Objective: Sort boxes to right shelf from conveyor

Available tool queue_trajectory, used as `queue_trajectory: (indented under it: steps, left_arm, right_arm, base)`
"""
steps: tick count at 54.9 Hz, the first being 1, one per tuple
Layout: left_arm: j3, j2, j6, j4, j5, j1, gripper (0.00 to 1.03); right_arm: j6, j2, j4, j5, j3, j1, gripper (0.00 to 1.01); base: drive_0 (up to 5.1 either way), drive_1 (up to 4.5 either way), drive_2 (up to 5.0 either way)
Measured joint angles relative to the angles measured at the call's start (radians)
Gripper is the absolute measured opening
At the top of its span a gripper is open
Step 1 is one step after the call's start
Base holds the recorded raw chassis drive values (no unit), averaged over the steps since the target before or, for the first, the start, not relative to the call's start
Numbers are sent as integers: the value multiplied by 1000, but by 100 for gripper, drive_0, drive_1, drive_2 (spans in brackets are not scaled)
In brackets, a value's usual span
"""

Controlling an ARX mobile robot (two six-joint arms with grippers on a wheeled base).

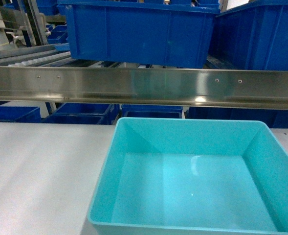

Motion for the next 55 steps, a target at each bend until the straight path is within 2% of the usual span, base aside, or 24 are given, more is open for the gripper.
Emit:
queue_trajectory:
  steps: [51,55]
  left_arm:
    - [0,0,1,0,0,0,98]
    - [-1,14,2,27,2,16,98]
  right_arm:
    - [0,0,0,0,0,0,98]
    - [0,4,13,8,0,0,98]
  base:
    - [0,0,0]
    - [0,0,0]
